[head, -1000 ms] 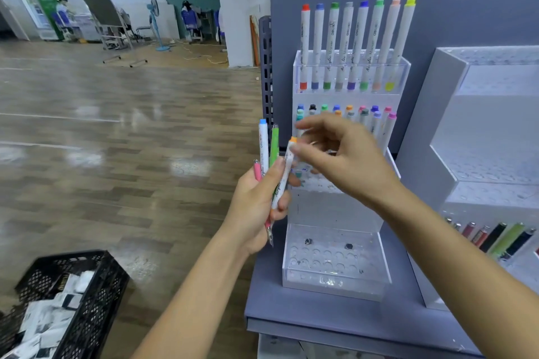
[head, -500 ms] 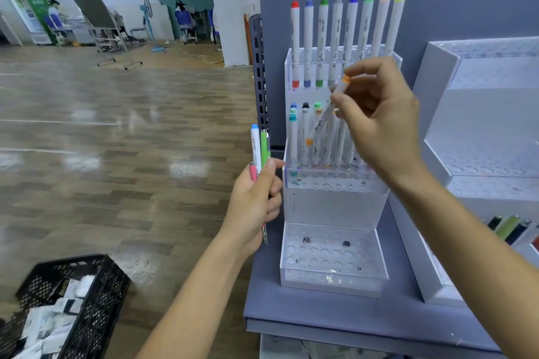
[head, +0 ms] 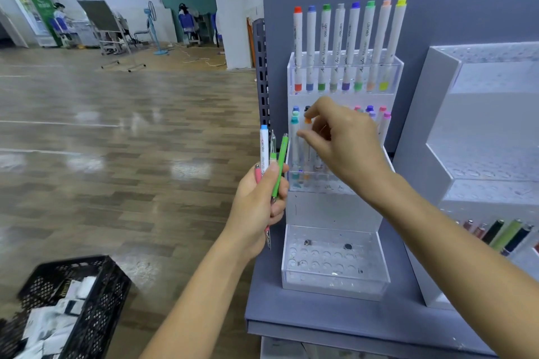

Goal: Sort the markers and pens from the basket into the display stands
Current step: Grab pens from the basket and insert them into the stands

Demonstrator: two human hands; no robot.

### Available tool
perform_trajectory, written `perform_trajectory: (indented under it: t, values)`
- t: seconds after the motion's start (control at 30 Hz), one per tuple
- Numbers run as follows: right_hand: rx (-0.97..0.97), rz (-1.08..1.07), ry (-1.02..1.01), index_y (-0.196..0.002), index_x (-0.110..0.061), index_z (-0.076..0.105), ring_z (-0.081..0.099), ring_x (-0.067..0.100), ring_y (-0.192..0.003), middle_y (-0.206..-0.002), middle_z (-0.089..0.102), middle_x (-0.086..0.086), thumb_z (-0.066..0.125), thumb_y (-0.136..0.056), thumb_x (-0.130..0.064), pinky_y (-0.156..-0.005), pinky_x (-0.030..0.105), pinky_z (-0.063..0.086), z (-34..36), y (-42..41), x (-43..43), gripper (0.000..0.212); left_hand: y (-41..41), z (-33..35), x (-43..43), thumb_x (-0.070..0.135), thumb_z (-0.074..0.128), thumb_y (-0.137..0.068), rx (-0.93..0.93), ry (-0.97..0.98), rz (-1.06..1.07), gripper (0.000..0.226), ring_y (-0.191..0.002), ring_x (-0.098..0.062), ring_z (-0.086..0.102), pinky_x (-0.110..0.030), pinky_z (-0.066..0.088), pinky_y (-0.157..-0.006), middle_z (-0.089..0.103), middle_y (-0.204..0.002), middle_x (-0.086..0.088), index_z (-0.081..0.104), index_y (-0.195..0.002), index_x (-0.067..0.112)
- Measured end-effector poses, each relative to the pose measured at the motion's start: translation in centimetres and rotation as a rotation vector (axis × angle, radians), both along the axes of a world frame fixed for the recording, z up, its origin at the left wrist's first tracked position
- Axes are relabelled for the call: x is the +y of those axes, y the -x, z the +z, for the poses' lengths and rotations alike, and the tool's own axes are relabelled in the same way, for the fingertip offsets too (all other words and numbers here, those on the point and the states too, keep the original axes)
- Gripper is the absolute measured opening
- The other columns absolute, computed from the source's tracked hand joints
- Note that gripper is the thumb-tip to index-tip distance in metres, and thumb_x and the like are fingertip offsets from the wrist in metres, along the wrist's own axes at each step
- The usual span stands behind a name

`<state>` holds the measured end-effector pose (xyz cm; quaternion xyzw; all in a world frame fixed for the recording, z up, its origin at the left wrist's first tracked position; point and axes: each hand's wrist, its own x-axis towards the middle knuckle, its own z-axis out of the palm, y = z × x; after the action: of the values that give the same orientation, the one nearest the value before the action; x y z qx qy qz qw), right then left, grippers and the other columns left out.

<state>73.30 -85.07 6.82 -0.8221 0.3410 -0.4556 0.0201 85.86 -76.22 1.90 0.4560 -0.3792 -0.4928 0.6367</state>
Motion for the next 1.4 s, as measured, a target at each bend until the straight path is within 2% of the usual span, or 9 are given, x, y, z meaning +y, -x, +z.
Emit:
perform_trajectory:
  t: [0.2, 0.33, 0.43, 0.5, 0.6, 0.73, 0.87, 1.07, 1.4]
  values:
    - [-0.071, -0.044, 0.004, -0.107, -0.013, 0.068, 0.06, 0.018, -0.071, -0.084, 0.067, 0.001, 0.053, -0.092, -0.026, -0.07, 0.04, 0.052, 0.2, 0.5, 0.3, 0.025, 0.2, 0.1, 0.4, 0.031, 0.045, -0.098, -0.067, 0.019, 0.001, 0.024, -0.04, -0.005, 0.03, -0.015, 0.022, -0.035, 0.052, -0.06, 0.004, 0.056, -0.1, 0.01]
    - [-0.235, 0.118, -0.144, -0.115, -0.014, 0.064, 0.061, 0.004, -0.077, -0.082, 0.063, -0.012, 0.06, -0.09, -0.022, -0.07, 0.017, 0.05, 1.0, 0.9, 2.1, 0.026, 0.5, 0.2, 0.5, 0.029, 0.045, -0.098, -0.126, 0.047, -0.027, 0.022, -0.04, -0.006, 0.031, -0.015, 0.023, -0.037, 0.054, -0.061, 0.002, 0.058, -0.096, 0.012]
    - [-0.136, 0.245, -0.381, -0.114, -0.02, 0.063, 0.062, -0.006, -0.088, -0.087, 0.066, -0.017, 0.071, -0.084, -0.022, -0.075, 0.01, 0.048, 1.6, 0.9, 2.8, 0.031, 1.0, 0.4, 0.6, 0.026, 0.046, -0.098, -0.191, 0.069, -0.087, 0.019, -0.04, -0.007, 0.032, -0.015, 0.024, -0.038, 0.056, -0.062, 0.0, 0.059, -0.088, 0.017]
    - [-0.146, 0.301, -0.461, -0.102, -0.019, 0.067, 0.064, -0.004, -0.084, -0.086, 0.068, -0.011, 0.073, -0.081, -0.015, -0.077, 0.012, 0.05, 1.7, 0.8, 3.0, 0.022, 1.3, 0.5, 0.6, 0.025, 0.047, -0.097, -0.229, 0.067, -0.112, 0.017, -0.04, -0.007, 0.032, -0.015, 0.025, -0.038, 0.057, -0.061, 0.0, 0.06, -0.089, 0.016]
    - [-0.358, 0.392, -0.531, -0.095, -0.017, 0.063, 0.066, 0.006, -0.076, -0.084, 0.069, 0.003, 0.07, -0.083, -0.006, -0.074, 0.021, 0.053, 2.0, 1.1, 3.0, 0.018, 1.3, 0.2, 0.6, 0.023, 0.047, -0.098, -0.264, 0.052, -0.113, 0.02, -0.039, -0.006, 0.033, -0.015, 0.026, -0.038, 0.057, -0.06, 0.004, 0.06, -0.097, 0.008]
    - [-0.656, 0.304, -0.362, -0.092, -0.024, 0.053, 0.069, 0.019, -0.08, -0.087, 0.067, 0.013, 0.066, -0.086, -0.008, -0.068, 0.032, 0.056, 3.3, 2.8, 1.5, 0.022, 0.8, -0.4, 0.6, 0.026, 0.045, -0.099, -0.242, -0.031, -0.047, 0.023, -0.04, -0.003, 0.028, -0.013, 0.023, -0.037, 0.046, -0.058, 0.005, 0.063, -0.097, 0.012]
    - [-0.55, 0.172, -0.149, -0.091, -0.028, 0.051, 0.069, 0.021, -0.085, -0.089, 0.066, 0.004, 0.064, -0.086, -0.013, -0.073, 0.042, 0.057, 3.2, 3.5, 0.8, 0.021, 0.5, -0.4, 0.5, 0.03, 0.041, -0.101, -0.145, -0.079, 0.019, 0.027, -0.04, -0.004, 0.02, -0.013, 0.016, -0.035, 0.037, -0.055, 0.006, 0.057, -0.09, 0.011]
    - [-0.42, 0.143, -0.075, -0.099, -0.012, 0.055, 0.066, 0.009, -0.08, -0.087, 0.062, -0.01, 0.064, -0.087, -0.009, -0.076, 0.026, 0.056, 1.9, 2.3, 0.6, 0.015, 0.6, -0.1, 0.4, 0.03, 0.04, -0.101, -0.114, -0.091, 0.021, 0.028, -0.039, -0.004, 0.02, -0.014, 0.015, -0.034, 0.036, -0.055, 0.005, 0.056, -0.09, 0.01]
    - [-0.29, 0.073, -0.048, -0.098, -0.008, 0.059, 0.064, 0.012, -0.075, -0.084, 0.062, -0.006, 0.067, -0.086, -0.011, -0.071, 0.02, 0.053, 1.5, 2.0, 0.0, 0.014, 0.3, -0.3, 0.5, 0.03, 0.042, -0.101, -0.106, -0.098, 0.046, 0.026, -0.039, -0.004, 0.02, -0.014, 0.015, -0.034, 0.037, -0.054, 0.007, 0.057, -0.089, 0.012]
